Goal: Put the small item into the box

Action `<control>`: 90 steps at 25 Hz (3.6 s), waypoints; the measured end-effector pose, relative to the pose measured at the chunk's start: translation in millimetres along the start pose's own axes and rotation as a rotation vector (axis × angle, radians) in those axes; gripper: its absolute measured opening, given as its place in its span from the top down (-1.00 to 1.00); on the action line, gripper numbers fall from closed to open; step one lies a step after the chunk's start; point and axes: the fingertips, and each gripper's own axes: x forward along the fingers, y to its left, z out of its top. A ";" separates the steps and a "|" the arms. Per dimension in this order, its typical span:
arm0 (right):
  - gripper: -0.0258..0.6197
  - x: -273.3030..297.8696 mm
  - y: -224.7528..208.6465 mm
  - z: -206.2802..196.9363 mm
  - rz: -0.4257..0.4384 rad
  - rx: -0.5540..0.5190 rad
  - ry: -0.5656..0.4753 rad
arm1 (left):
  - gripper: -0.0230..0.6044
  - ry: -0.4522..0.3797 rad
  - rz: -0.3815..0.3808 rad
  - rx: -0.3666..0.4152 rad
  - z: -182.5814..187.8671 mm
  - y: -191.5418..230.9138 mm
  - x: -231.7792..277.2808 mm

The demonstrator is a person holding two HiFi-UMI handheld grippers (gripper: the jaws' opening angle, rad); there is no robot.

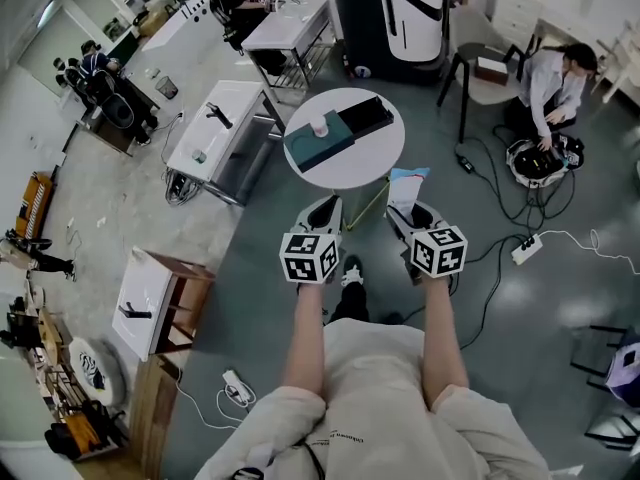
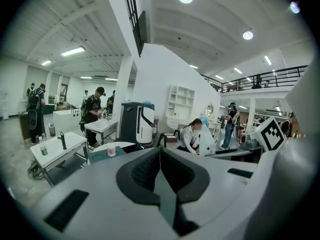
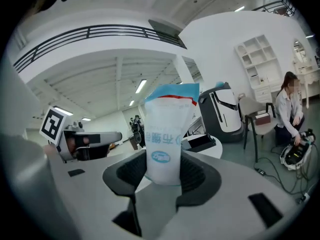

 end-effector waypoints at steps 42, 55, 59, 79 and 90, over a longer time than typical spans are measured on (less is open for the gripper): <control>0.27 269.0 -100.1 78.9 -0.182 0.078 0.062 | 0.86 0.117 -0.140 0.041 53.2 203.7 246.5; 0.27 298.5 -94.9 72.7 -0.211 0.081 0.068 | 0.86 0.134 -0.184 0.025 46.8 231.3 257.4; 0.27 308.7 -87.9 74.3 -0.181 0.048 0.085 | 0.86 0.125 -0.167 0.022 50.3 241.1 252.8; 0.27 365.7 -123.2 132.1 -0.064 -0.027 0.114 | 0.86 0.109 -0.099 -0.009 83.3 255.4 301.4; 0.27 408.6 -180.6 153.9 0.010 -0.013 0.171 | 0.86 0.137 0.002 -0.081 90.1 267.1 361.2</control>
